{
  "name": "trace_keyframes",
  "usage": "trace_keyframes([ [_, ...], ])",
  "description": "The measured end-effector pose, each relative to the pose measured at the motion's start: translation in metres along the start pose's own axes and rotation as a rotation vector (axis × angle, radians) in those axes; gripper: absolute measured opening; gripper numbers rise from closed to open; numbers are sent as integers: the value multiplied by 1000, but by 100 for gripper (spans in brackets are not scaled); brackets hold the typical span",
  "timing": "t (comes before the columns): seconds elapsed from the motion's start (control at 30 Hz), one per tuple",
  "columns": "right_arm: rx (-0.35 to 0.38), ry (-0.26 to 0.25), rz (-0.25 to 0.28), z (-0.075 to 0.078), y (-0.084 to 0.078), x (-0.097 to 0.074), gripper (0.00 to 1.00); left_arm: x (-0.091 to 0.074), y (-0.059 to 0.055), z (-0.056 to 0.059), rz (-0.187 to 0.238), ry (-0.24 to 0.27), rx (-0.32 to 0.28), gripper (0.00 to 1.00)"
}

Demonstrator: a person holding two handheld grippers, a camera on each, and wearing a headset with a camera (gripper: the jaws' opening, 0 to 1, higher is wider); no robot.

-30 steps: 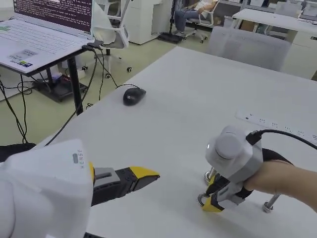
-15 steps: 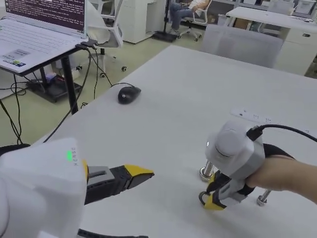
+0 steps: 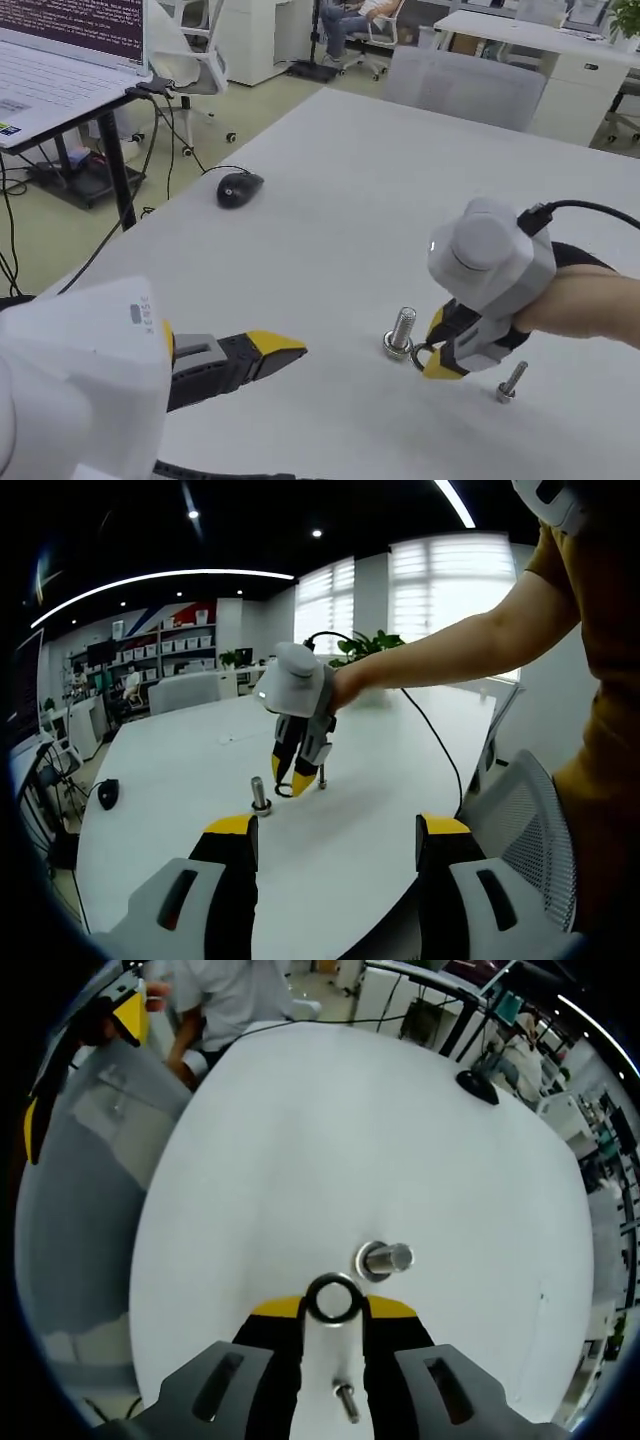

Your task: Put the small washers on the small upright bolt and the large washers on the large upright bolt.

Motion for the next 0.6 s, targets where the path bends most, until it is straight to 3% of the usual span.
trace_keyframes([
  [0.27,-12,-31,18,17,8,-9,22,1,0,-1,0,0,-2,63],
  [0.6,-63,-39,17,36,34,-11,22,3,-1,-5,1,3,-7,63],
])
Point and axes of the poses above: the centre of the closed fingertips' face, and the gripper's own axes: x roughly forward along the fingers, z roughly to its right, y roughly out of its top, the point moved 1 cm from there along -x, roughly backward along the fingers, and after that the axes turned 10 degrees about z, right-handed, at the moved point
